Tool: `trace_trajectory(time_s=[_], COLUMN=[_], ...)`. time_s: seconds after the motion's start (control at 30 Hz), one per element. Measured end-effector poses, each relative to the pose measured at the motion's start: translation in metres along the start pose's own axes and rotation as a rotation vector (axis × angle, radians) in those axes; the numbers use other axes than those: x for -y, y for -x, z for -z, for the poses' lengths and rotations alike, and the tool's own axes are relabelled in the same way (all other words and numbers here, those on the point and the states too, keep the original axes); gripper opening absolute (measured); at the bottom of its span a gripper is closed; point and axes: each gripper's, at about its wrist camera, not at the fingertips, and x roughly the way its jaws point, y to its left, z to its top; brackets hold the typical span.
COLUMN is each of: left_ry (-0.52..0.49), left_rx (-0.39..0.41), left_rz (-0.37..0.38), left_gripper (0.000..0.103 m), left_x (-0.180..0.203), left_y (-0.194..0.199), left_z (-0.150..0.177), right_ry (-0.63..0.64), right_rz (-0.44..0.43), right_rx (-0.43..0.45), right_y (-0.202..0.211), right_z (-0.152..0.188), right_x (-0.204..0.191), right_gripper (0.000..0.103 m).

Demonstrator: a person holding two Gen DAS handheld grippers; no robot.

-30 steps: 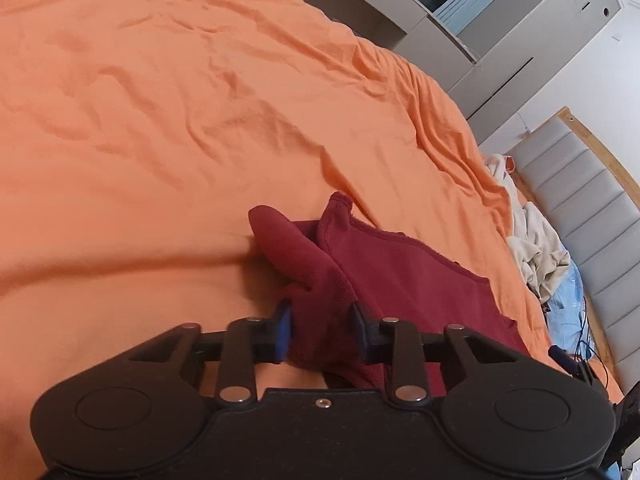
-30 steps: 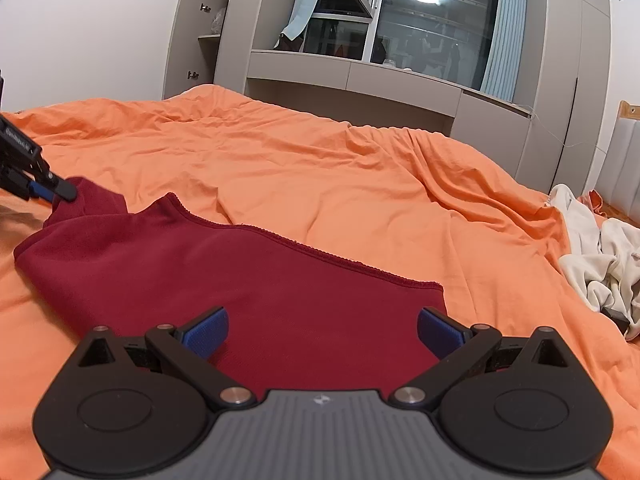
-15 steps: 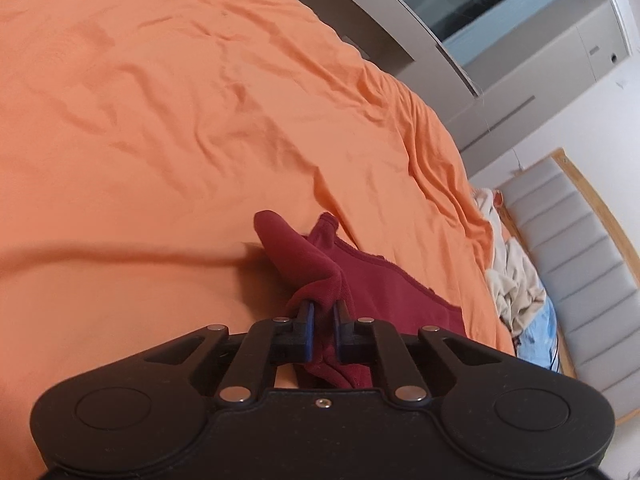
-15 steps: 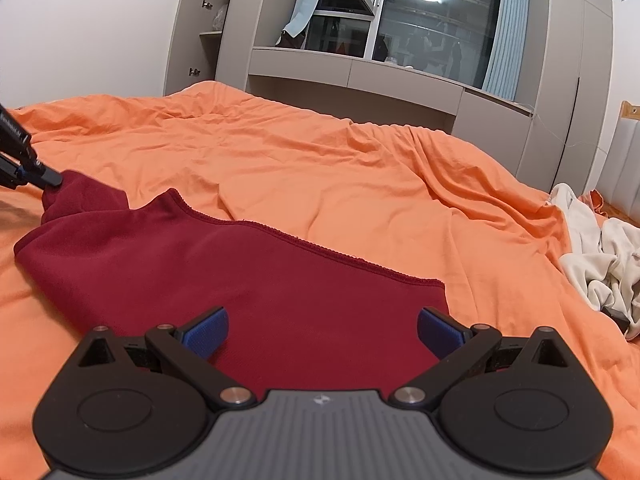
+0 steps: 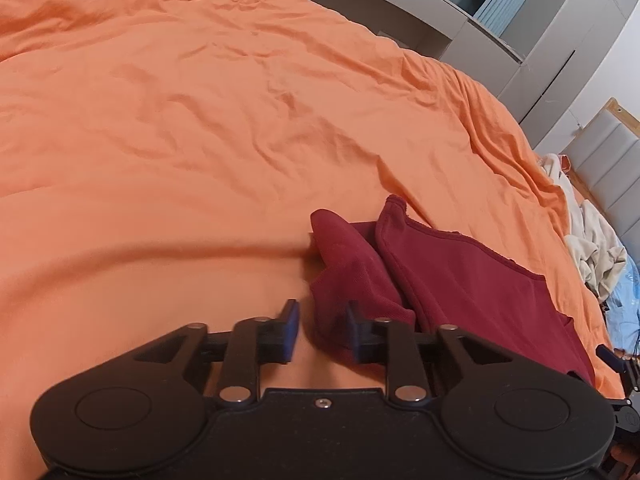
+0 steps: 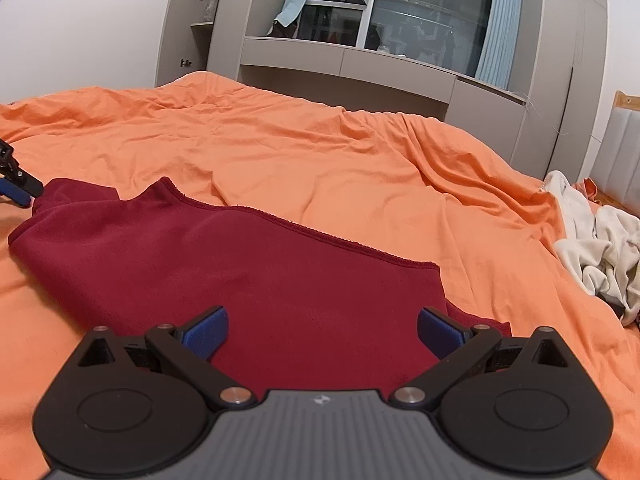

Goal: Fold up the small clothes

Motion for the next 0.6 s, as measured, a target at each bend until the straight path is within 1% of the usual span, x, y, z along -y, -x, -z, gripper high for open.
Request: trace_trajectory(time_s=[0.03, 0.07, 0.1, 0.13, 0.17, 0.23, 0.3, 0.4, 0.47, 0.53, 0.6], left_ry=[-0.004, -0.010, -0.018, -0.027, -0.039, -0.063, -0.076, -0.095, -0.105, -0.102, -0.076], left_rx=[0.006, 0.012, 0.021, 0.032, 0.042, 0.066, 0.091, 0.129, 0.146, 0.145, 0.121], left_rz=[0.001, -0.002, -0.006, -0.010, -0.012, -0.016, -0.008, 0.026, 0.059, 0.112, 0.194], left_gripper=[0.046, 0.052, 0.063, 0.072, 0.075, 0.086, 0.093, 0.101, 0.102, 0.102, 0.102], left_x=[0.001, 0.003, 0.006, 0.008, 0.011, 0.017, 0.022, 0.029, 0.035, 0.039, 0.042], left_y=[0.002, 0.005, 0.008, 0.011, 0.014, 0.022, 0.029, 0.040, 0.046, 0.050, 0.048], left_z=[0.002, 0.005, 0.008, 0.011, 0.014, 0.021, 0.029, 0.041, 0.050, 0.059, 0.068], right_ry=[-0.003, -0.005, -0.007, -0.007, -0.006, -0.005, -0.008, -0.016, -0.023, -0.028, -0.031], right_rz=[0.001, 0.003, 0.005, 0.008, 0.011, 0.017, 0.021, 0.027, 0.031, 0.034, 0.037], right_rx=[0.001, 0.002, 0.003, 0.004, 0.005, 0.008, 0.010, 0.016, 0.020, 0.024, 0.028], right_y=[0.001, 0.001, 0.002, 0.003, 0.004, 0.005, 0.006, 0.007, 0.008, 0.008, 0.009], right_z=[0.000, 0.001, 0.001, 0.002, 0.003, 0.004, 0.004, 0.004, 0.004, 0.004, 0.005], right_x=[0.000, 0.001, 0.000, 0.000, 0.000, -0.001, -0.001, -0.001, -0.001, -0.001, -0.001], right_gripper=[0.103, 0.103, 0.103, 0.103, 0.103, 0.103, 0.103, 0.103, 0.103, 0.103, 0.103])
